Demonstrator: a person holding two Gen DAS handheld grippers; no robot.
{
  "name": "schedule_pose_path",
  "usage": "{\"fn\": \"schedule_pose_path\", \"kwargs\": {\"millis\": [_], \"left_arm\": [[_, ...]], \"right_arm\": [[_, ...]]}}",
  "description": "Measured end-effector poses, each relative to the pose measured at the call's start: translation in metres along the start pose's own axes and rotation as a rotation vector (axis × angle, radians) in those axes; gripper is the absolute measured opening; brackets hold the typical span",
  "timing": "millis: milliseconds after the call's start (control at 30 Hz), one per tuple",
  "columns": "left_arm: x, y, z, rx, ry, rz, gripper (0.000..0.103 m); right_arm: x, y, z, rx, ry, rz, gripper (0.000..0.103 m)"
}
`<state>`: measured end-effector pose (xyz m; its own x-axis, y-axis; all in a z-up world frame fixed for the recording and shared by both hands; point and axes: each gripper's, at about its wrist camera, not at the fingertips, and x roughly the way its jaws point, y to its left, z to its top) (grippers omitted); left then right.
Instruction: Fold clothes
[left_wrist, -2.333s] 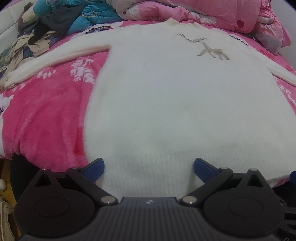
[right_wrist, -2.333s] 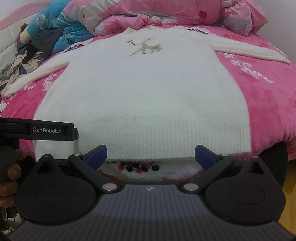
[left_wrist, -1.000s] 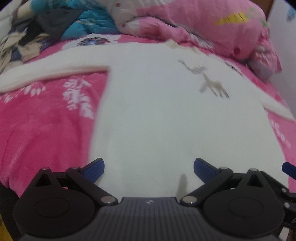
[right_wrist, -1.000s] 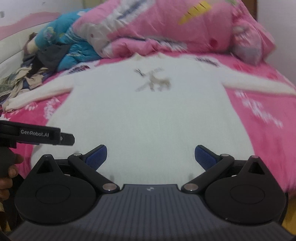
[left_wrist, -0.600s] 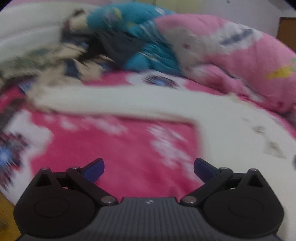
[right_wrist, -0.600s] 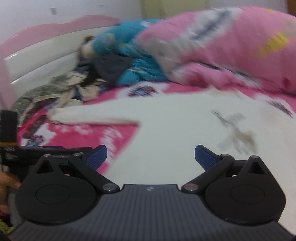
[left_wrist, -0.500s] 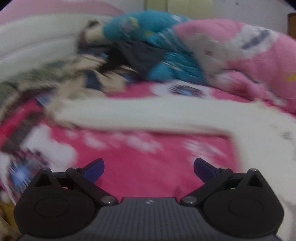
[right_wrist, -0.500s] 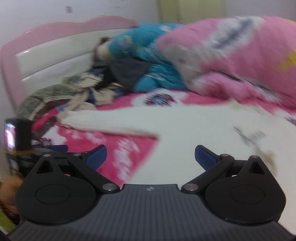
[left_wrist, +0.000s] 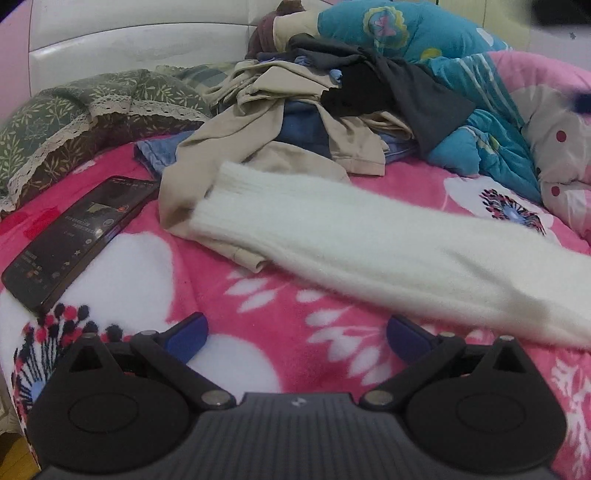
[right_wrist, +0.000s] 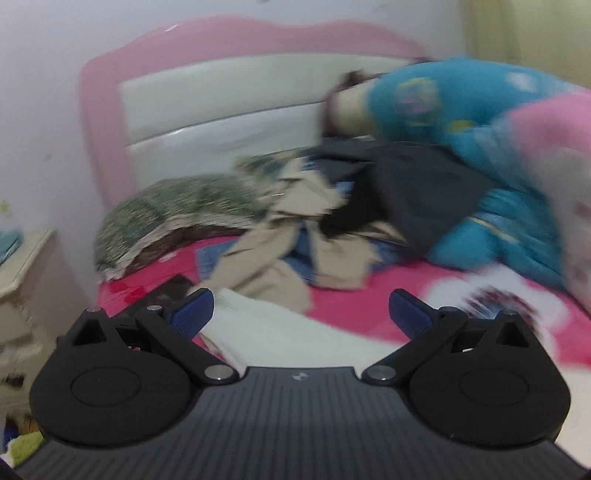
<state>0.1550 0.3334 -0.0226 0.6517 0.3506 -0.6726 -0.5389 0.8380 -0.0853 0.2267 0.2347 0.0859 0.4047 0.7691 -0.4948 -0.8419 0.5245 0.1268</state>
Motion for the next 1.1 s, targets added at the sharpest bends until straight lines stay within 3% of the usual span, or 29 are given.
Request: {"fn": "schedule_pose_path", "kwargs": {"millis": [167,267,400,467,567,633,700,767,800,867,933,1100], "left_arm": [[-0.007,0.007,0.002,-0.046,-0.028,-0.038,0.103],[-0.017,0.019,0.005,-0.146,-0.089,-0.157,0.103],[-0.006,0.032,0.013,-0.274,-0.07,-0.297,0.102],[0.005,0.034,0.014,-0.287,-0.037,-0.276,0.093],[0.006,0.032,0.014,-0.277,-0.049,-0.251,0.086],[0.006,0.03,0.014,-0.269,-0.052,-0.236,0.07],[0.007,0.031,0.014,-0.271,-0.051,-0.222,0.054],[0.006,0.032,0.013,-0.277,-0.051,-0.208,0.031],[0.006,0.032,0.013,-0.281,-0.051,-0.208,0.026],[0.004,0.033,0.012,-0.286,-0.054,-0.211,0.015],[0.0,0.033,0.012,-0.274,-0.071,-0.208,0.012],[-0.024,0.023,0.017,-0.224,-0.14,-0.215,0.011]], "right_arm": [[0.072,0.005,0.017,-0.106,0.113,0.203,0.101],[0.107,0.004,0.023,-0.112,0.168,0.284,0.099],[0.151,0.002,0.032,-0.077,0.239,0.401,0.082],[0.171,0.005,0.033,-0.075,0.277,0.433,0.076],[0.199,0.016,0.027,-0.126,0.35,0.445,0.06],[0.209,0.023,0.021,-0.169,0.386,0.423,0.046],[0.212,0.029,0.015,-0.19,0.418,0.42,0.023],[0.207,0.034,0.011,-0.207,0.415,0.431,0.011],[0.204,0.035,0.009,-0.221,0.407,0.428,0.007],[0.199,0.036,0.008,-0.233,0.388,0.414,0.005],[0.191,0.035,0.011,-0.222,0.366,0.409,0.004],[0.16,0.024,0.026,-0.161,0.289,0.4,0.004]]}}
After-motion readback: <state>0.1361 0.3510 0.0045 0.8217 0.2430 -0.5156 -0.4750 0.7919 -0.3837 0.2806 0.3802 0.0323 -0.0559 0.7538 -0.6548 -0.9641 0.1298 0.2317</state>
